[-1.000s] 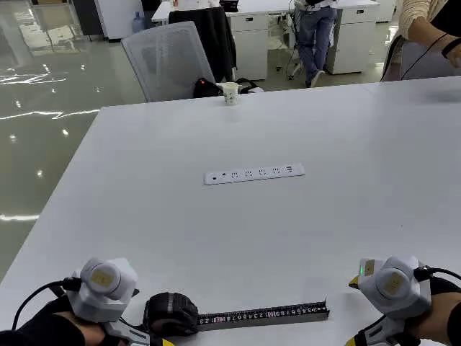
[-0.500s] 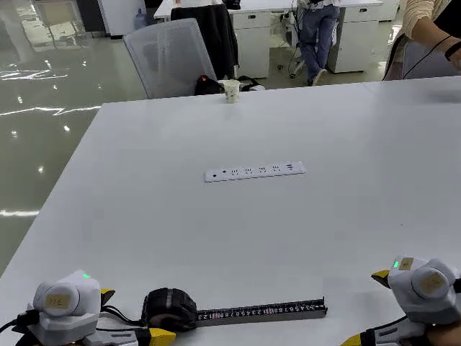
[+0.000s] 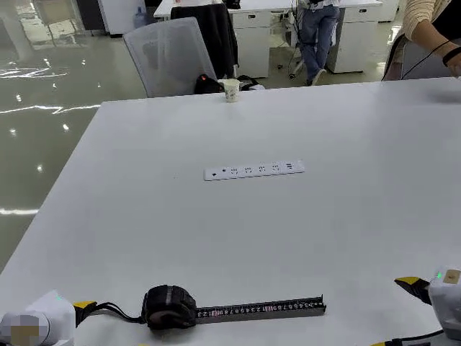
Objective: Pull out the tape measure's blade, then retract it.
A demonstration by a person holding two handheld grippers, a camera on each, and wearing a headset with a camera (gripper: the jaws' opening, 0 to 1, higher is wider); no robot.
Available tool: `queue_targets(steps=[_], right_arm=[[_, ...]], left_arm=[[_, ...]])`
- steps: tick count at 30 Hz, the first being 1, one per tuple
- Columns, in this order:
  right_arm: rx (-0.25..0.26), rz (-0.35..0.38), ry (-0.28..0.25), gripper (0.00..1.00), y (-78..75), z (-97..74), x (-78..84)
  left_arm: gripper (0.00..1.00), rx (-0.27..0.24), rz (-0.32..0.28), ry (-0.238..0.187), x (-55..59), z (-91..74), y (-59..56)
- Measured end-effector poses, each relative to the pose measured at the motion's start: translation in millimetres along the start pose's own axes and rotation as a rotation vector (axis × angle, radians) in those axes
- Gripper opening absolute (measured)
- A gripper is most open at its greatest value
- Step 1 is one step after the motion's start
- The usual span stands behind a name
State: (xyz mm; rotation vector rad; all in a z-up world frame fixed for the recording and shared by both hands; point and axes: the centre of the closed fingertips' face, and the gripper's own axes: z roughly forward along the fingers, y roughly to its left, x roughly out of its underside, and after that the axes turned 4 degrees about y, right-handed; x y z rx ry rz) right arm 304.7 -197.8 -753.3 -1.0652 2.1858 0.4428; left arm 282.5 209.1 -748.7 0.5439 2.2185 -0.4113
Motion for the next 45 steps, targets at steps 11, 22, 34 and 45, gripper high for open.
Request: queue_targets(steps=[11,22,34,45], right_arm=[[0.044,-0.008,-0.017,0.99,-3.1,-12.3,12.0],[0.030,0.045,-0.030,0.99,8.6,-9.8,5.8],[0.023,0.034,-0.012,0.99,13.4,-8.2,10.6],[0.035,0.038,-0.014,0.99,3.8,-12.0,12.7]], left_arm=[[0.99,-0.034,-0.041,-0.006,12.2,-17.1,10.6],[0.99,-0.041,0.002,-0.017,8.4,-27.2,18.3],[0.99,-0.028,0.013,0.008,13.4,-28.1,10.6],[0.99,-0.014,-0.011,0.004,12.9,-23.1,7.7]])
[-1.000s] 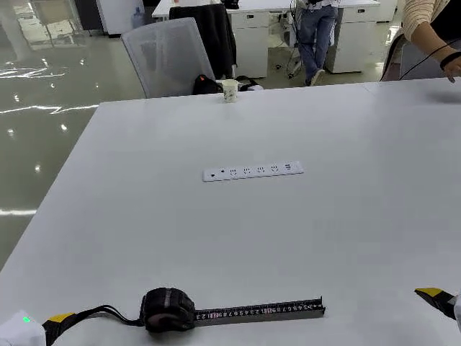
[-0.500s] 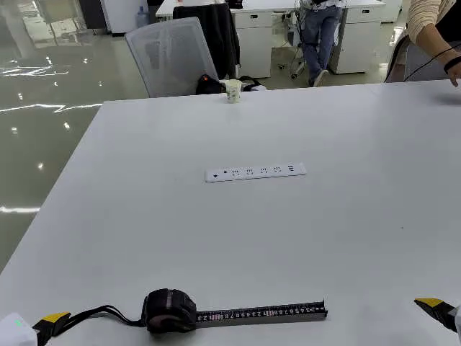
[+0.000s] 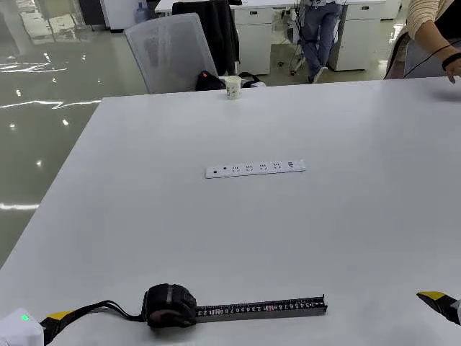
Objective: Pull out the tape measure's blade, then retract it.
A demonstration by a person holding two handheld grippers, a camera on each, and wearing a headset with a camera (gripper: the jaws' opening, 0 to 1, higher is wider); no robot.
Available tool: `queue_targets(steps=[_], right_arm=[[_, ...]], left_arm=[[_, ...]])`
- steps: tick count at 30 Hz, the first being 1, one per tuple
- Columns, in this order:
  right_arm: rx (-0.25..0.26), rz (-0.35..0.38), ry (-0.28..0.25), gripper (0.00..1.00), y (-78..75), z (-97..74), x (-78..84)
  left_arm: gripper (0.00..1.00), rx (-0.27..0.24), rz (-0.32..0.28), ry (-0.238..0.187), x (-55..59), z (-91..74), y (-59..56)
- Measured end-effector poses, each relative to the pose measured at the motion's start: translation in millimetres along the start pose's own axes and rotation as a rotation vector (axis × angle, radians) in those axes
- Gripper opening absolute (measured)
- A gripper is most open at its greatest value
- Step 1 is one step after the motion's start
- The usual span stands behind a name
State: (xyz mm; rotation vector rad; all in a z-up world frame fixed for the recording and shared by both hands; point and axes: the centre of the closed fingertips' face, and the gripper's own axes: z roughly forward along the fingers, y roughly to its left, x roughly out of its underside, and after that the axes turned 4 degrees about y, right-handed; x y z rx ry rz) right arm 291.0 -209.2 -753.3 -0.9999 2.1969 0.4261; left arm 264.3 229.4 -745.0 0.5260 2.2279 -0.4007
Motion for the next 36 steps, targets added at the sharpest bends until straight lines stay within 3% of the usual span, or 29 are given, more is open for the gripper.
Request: queue_targets(steps=[5,9,22,27,32,36], right_arm=[[-0.006,0.003,0.005,0.99,0.0,0.7,1.8],[-0.008,0.044,0.019,0.99,-3.3,1.3,5.5],[-0.004,0.007,0.030,0.99,-6.6,-4.5,4.8],[-0.020,-0.009,0.052,0.99,-4.2,-3.8,6.6],[-0.017,-0.053,0.071,0.99,-9.2,-3.6,2.4],[-0.019,-0.089,0.080,0.99,-15.6,-5.6,-7.1]], left_arm=[[0.99,0.006,0.008,0.025,5.4,4.5,-4.2],[0.99,0.001,0.004,0.020,4.5,5.2,-5.0],[0.99,0.002,0.010,0.030,2.9,14.9,-17.4],[0.99,-0.001,0.012,0.018,-9.6,19.2,-22.3],[0.99,0.002,-0.016,0.040,-17.4,26.5,-24.4],[0.99,-0.014,-0.039,-0.002,-36.7,30.0,-25.2]])
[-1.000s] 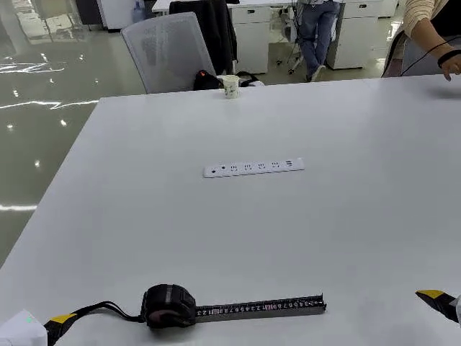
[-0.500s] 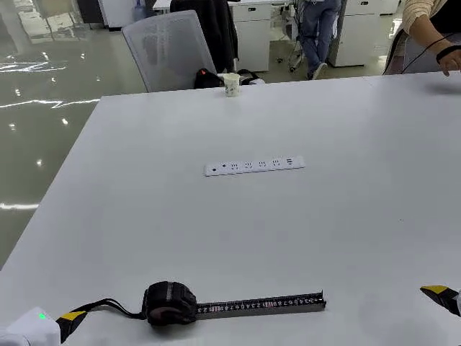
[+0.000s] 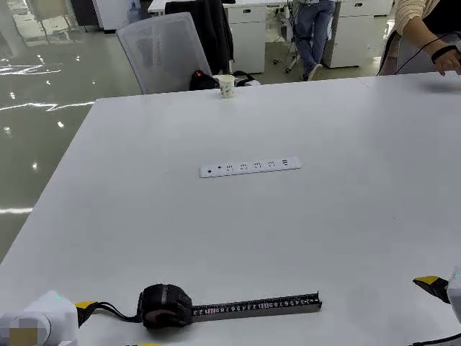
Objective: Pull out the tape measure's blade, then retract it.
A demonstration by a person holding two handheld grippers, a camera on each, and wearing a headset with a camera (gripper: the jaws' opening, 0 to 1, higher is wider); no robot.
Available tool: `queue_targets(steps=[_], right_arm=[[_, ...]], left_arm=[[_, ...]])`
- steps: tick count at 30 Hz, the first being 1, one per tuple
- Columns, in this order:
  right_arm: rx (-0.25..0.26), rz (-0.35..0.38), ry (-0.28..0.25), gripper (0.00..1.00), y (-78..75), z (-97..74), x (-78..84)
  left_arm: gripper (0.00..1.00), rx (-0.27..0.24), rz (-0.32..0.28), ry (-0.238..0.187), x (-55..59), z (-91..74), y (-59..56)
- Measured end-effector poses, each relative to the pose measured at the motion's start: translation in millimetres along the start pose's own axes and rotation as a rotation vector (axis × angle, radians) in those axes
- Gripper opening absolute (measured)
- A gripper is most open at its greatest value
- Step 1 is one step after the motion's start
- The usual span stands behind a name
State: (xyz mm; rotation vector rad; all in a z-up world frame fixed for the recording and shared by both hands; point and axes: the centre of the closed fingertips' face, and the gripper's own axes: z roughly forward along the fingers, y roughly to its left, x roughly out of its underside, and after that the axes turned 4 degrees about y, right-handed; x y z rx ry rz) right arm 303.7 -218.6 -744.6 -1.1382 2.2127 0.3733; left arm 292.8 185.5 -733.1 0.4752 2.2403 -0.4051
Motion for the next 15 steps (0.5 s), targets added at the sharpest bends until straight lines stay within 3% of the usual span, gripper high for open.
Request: queue_targets(steps=[10,12,15], right_arm=[[-0.021,-0.084,0.030,0.99,-10.4,-4.2,-19.2],[-0.025,-0.104,0.038,0.99,-9.9,-4.9,-23.5],[-0.040,-0.127,0.046,0.99,-8.8,-3.7,-29.1]], left_arm=[[0.99,0.000,0.006,-0.029,-18.3,5.0,-18.3],[0.99,-0.025,-0.016,-0.023,-18.2,6.6,-17.4],[0.99,-0.047,-0.049,-0.048,-21.5,9.0,-17.7]])
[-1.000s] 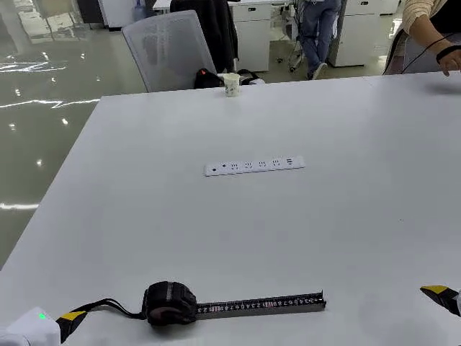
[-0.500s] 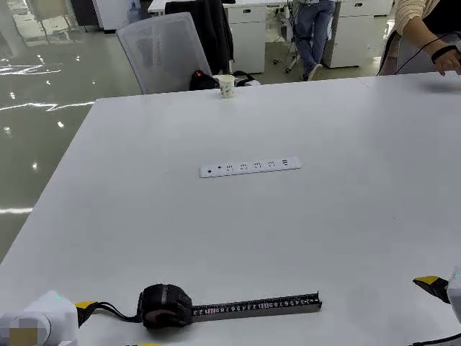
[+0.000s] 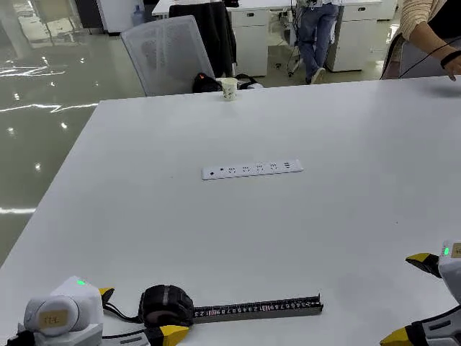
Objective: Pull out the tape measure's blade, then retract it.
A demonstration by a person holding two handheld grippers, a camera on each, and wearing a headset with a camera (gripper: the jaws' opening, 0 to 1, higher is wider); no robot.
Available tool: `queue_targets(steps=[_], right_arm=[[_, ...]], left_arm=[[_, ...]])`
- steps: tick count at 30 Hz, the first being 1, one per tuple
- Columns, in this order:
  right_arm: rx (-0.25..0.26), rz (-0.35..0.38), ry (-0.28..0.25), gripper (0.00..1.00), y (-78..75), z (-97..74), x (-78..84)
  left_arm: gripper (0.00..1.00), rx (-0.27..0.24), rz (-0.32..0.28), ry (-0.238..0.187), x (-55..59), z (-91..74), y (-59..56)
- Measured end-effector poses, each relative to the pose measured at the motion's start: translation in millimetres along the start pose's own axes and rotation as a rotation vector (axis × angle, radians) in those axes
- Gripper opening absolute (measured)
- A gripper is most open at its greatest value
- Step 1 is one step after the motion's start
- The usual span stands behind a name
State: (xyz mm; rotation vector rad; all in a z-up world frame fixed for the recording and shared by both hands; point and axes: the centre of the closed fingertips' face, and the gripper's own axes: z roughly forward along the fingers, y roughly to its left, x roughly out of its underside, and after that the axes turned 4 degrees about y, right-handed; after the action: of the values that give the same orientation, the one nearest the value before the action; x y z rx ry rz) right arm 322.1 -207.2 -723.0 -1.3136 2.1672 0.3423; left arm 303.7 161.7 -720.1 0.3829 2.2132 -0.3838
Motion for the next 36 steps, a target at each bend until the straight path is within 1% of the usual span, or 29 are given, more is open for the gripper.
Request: queue_targets(steps=[4,7,9,10,11,14,16,18,21,28,30,33,36], right_arm=[[-0.018,-0.046,0.020,0.99,1.3,5.2,-5.8],[-0.044,-0.060,0.030,0.99,5.9,8.5,-9.7],[-0.055,-0.067,0.039,0.99,8.5,10.4,-11.3],[-0.063,-0.081,0.040,0.99,10.2,11.9,-12.7],[-0.069,-0.090,0.040,0.99,11.4,12.9,-14.1],[-0.086,-0.116,0.065,0.99,15.4,16.9,-16.0],[-0.092,-0.130,0.067,0.99,16.5,19.2,-19.7],[-0.095,-0.135,0.070,0.99,15.3,21.6,-21.9],[-0.105,-0.154,0.081,0.99,14.5,27.1,-27.4],[-0.133,-0.215,0.092,0.99,13.8,39.0,-40.5],[-0.143,-0.224,0.098,0.99,13.2,43.5,-43.2],[-0.152,-0.239,0.101,0.99,12.0,49.5,-46.6],[-0.163,-0.268,0.102,0.99,12.6,54.4,-51.6]], left_arm=[[0.99,-0.047,-0.034,0.002,1.7,6.5,1.5],[0.99,-0.072,-0.033,-0.012,-0.7,8.9,0.5],[0.99,-0.075,-0.038,-0.018,-2.4,9.6,-1.9],[0.99,-0.079,-0.041,-0.031,-4.7,10.1,-2.5],[0.99,-0.082,-0.043,-0.036,-5.6,10.9,-2.5],[0.99,-0.100,-0.050,-0.036,-5.5,15.0,-2.1],[0.99,-0.104,-0.067,-0.040,-6.6,16.1,-2.5],[0.99,-0.113,-0.075,-0.049,-8.3,16.9,-2.6],[0.99,-0.128,-0.074,-0.054,-9.3,20.9,-4.3],[0.99,-0.145,-0.075,-0.062,-7.0,28.6,-14.4],[0.99,-0.150,-0.076,-0.072,-7.8,29.5,-16.6],[0.99,-0.171,-0.070,-0.092,-11.2,29.9,-14.9],[0.99,-0.173,-0.071,-0.097,-12.4,32.3,-15.1]])
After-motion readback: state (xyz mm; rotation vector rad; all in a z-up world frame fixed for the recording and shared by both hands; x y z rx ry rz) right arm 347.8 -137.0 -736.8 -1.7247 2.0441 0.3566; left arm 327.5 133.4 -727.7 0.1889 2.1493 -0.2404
